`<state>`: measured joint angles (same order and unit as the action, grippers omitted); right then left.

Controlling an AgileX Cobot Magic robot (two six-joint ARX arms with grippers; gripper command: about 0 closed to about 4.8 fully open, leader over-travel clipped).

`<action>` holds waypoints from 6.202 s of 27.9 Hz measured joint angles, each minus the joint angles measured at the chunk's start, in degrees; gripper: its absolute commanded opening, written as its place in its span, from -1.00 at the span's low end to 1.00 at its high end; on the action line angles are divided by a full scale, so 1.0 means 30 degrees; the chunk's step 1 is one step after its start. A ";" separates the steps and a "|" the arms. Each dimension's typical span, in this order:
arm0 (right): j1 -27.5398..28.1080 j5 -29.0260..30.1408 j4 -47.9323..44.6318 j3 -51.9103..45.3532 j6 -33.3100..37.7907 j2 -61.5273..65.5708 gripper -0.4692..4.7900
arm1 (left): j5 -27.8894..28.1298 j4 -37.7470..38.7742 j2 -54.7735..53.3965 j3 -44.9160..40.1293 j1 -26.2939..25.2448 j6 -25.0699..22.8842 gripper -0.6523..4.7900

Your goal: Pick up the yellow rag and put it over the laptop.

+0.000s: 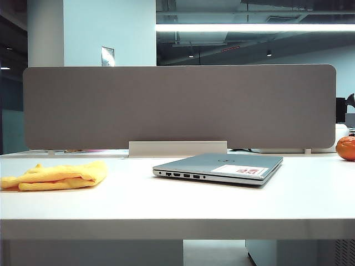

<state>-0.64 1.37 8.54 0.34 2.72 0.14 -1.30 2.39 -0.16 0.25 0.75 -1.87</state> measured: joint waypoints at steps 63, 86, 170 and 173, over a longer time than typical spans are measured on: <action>0.0000 1.2058 -0.0605 0.0000 0.0226 0.0000 -0.84 | -0.0801 -0.0583 -0.2164 0.3228 0.0000 0.3920 -0.78; 0.0000 1.2050 -0.0729 0.0000 0.0226 -0.0007 -0.84 | -0.3235 -0.2018 -1.7609 1.0047 0.0146 0.5909 -0.78; 0.0000 1.2050 -0.0721 0.0000 0.0226 0.0000 -0.84 | -0.9653 -1.7704 -3.0833 1.0404 0.1370 1.6145 -0.78; 0.0000 1.2050 -0.0721 0.0000 0.0226 0.0000 -0.84 | -0.9719 -1.8564 -3.0833 1.1052 0.2193 1.6436 -0.78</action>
<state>-0.64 37.52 6.37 0.34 3.40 0.14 -30.46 -53.30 -92.66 33.41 7.33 47.44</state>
